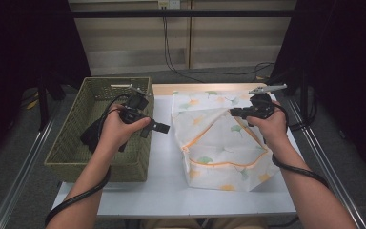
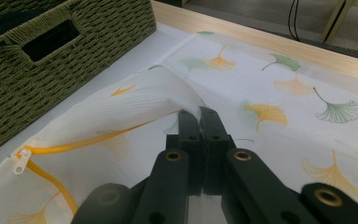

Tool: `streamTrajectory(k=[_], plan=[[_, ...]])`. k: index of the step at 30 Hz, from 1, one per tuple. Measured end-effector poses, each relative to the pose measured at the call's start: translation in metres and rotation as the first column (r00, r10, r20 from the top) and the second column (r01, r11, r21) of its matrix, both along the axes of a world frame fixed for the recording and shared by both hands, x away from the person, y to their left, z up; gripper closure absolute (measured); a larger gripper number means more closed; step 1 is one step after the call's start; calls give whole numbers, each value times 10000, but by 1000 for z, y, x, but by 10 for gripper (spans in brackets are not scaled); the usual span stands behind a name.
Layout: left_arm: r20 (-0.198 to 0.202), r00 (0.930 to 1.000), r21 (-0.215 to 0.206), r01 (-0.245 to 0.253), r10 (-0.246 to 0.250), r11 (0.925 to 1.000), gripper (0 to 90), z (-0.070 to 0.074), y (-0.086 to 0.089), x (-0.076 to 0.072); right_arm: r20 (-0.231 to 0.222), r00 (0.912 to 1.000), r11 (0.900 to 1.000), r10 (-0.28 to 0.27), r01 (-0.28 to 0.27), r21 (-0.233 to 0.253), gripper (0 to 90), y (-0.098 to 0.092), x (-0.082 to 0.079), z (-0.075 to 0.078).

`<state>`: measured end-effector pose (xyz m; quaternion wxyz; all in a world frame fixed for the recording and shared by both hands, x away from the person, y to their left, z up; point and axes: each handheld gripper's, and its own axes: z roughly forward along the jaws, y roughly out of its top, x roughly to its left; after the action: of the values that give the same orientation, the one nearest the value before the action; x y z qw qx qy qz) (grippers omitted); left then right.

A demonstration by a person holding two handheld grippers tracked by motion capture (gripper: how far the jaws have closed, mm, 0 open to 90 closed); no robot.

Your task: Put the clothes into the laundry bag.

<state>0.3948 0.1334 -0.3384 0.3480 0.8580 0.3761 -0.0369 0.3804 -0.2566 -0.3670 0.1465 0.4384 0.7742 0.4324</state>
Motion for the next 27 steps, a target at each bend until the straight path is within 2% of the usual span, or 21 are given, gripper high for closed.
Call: streamTrajectory(k=[7,9,12,13,17,19,22,25,27], plan=[[23,9993,-48,-376,376,9993,32,4,17,3,-35,10000,10000,-54,54,-36,900,-1,0,0],[-2,9994,-61,-353,353,9994,34,5,23,5,-47,10000,10000,-70,70,-25,900,-1,-1,-1],[56,9988,127,-493,493,9987,34,4,30,6,-17,10000,10000,-56,55,-37,900,0,-1,-1],[21,9982,-24,-602,602,9982,35,3,31,7,-32,10000,10000,-32,32,-41,900,1,-2,-2],[-26,9983,106,-578,579,9983,37,1,41,9,-33,10000,10000,-29,29,-35,900,1,-2,-2],[-148,9979,-87,-627,625,9980,39,1,45,10,-28,10000,10000,-22,22,-49,900,1,-2,-2],[-108,9971,-62,-758,757,9971,39,1,52,11,-50,10000,10000,-13,13,-61,900,1,-2,-2],[-215,9956,-284,-919,914,9954,33,0,59,13,-65,10000,10000,23,-24,-82,900,2,-3,-2],[-206,9942,-210,-1060,1055,9941,33,-1,64,14,-78,10000,10000,9,-10,-88,900,2,-3,-3]])
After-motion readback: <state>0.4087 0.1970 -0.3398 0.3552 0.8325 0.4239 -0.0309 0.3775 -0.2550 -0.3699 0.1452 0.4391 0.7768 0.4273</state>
